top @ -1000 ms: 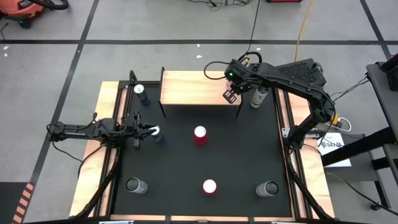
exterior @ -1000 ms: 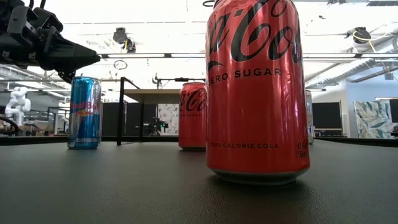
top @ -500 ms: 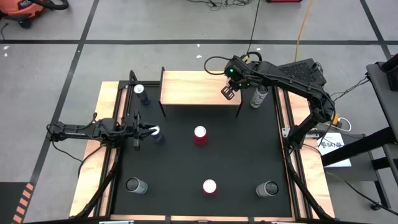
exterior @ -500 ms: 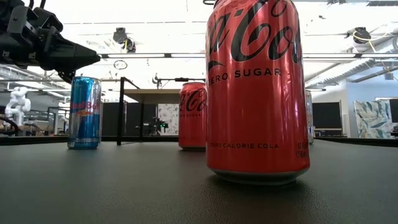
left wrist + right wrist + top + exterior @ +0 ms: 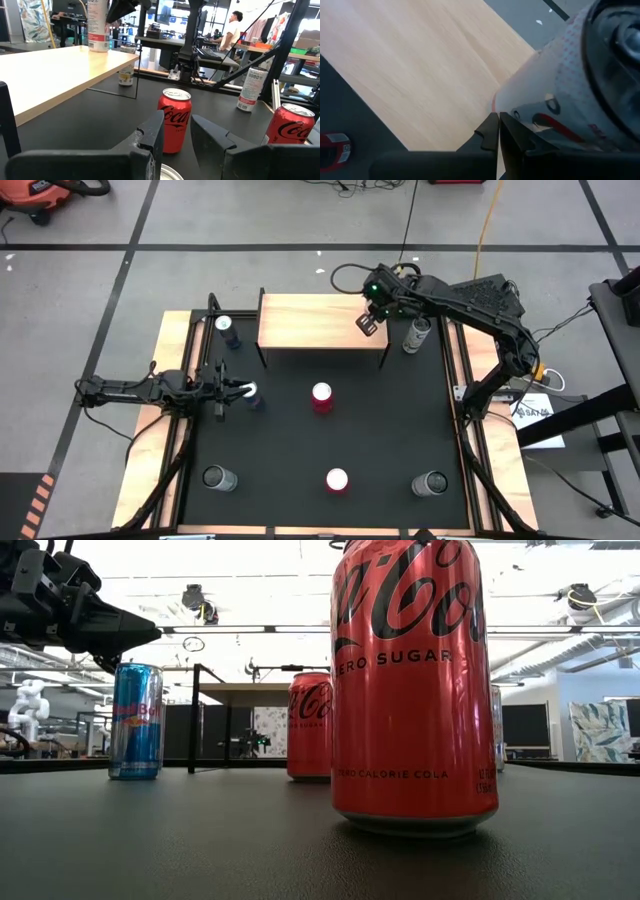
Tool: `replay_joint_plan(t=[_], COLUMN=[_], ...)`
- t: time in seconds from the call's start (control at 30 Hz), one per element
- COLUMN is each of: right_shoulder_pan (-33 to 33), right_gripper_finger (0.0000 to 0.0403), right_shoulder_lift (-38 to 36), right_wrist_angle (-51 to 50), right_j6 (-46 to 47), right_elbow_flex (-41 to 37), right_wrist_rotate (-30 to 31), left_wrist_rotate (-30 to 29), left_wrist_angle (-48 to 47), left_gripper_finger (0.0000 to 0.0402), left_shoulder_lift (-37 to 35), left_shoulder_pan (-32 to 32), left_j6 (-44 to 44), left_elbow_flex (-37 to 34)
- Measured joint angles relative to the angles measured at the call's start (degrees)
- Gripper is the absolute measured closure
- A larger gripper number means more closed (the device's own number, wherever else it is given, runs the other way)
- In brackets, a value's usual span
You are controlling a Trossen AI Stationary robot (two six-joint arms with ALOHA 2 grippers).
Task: Place canned beverage on shelf
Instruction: Put the top white pink soda can on the shelf
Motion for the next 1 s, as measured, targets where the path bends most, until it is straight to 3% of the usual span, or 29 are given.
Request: replay_joint_plan(t=[0.57, 0.73, 1.0], right_shoulder_pan=[1.97, 1.54, 0.49], right_gripper_finger=[0.0403, 0.0403, 0.0403], right_shoulder_lift=[-0.17, -0.2, -0.2], right_wrist_angle=[-6.46, -7.14, -7.67], right_j6=[2.3, 2.8, 2.77], right_elbow_flex=[0.0, 0.0, 0.02], right_wrist_rotate=[-0.91, 3.36, 4.77], left_wrist_rotate=[0.0, 0.0, 0.0], left_wrist_angle=[0.01, 0.0, 0.0], left_gripper_finger=[0.0301, 0.0301, 0.0301], left_shoulder_lift=[0.0, 0.0, 0.0], left_shoulder_pan=[-0.01, 0.0, -0.02], left_j6=[0.0, 0.0, 0.0], left_elbow_flex=[0.0, 0.0, 0.0])
